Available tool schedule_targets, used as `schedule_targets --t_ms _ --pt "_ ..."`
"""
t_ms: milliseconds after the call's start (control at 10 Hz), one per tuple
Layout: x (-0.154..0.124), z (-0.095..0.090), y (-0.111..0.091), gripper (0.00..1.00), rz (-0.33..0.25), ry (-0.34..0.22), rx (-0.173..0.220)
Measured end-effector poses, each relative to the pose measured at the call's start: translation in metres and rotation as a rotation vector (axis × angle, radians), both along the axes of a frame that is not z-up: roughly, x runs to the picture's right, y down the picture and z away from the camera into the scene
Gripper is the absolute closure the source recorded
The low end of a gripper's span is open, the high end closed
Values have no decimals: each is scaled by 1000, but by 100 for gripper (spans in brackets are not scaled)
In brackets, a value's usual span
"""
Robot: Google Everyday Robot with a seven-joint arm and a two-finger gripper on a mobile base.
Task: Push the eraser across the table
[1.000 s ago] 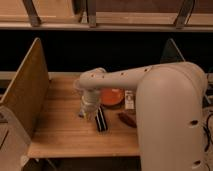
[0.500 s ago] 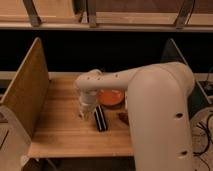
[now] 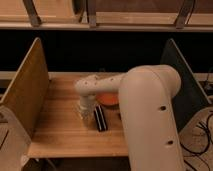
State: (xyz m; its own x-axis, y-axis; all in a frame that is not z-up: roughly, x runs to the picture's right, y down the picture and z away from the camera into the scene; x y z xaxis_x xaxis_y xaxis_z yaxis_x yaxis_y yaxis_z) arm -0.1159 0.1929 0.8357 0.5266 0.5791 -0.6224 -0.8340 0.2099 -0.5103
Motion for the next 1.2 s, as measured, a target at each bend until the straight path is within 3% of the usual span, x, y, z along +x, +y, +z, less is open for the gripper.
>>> schedule_targets --t_ms 400,600,1000,1200 --pt "31 19 8 100 59 59 -28" --pt "54 25 3 100 87 100 -20" --pt "125 25 -25 100 150 207 63" --pt "138 12 -37 100 185 207 94"
